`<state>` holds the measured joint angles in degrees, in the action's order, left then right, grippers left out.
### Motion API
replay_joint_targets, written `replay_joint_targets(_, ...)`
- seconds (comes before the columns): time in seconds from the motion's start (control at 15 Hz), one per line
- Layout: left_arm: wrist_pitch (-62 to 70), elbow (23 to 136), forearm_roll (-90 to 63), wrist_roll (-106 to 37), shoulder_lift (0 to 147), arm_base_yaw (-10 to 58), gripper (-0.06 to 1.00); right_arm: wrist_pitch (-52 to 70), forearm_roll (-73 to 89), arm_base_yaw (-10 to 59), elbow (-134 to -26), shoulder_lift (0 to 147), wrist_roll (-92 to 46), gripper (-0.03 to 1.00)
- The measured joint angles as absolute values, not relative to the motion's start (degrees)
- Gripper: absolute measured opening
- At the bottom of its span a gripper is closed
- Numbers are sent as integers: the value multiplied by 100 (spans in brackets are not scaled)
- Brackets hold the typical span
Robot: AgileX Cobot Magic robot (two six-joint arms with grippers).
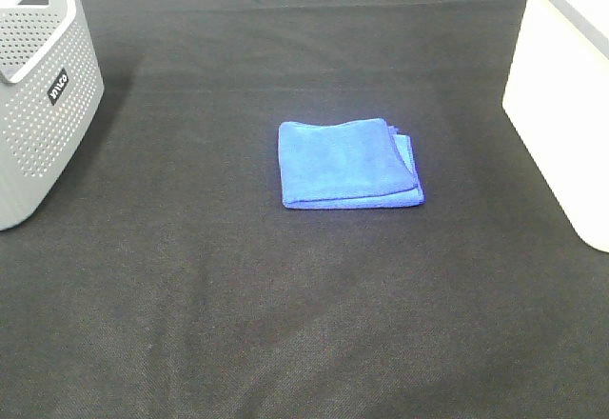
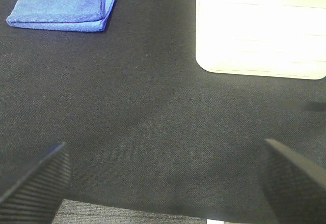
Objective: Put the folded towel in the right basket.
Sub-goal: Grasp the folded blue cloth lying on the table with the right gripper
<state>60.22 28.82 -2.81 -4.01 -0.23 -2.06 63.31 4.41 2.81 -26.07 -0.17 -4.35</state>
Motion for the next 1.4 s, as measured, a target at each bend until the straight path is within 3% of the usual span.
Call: replay_joint_targets(1.4,6022,2882,-281,-401,-23,-206,99,6331,441,281,-2607,-17,-435,96)
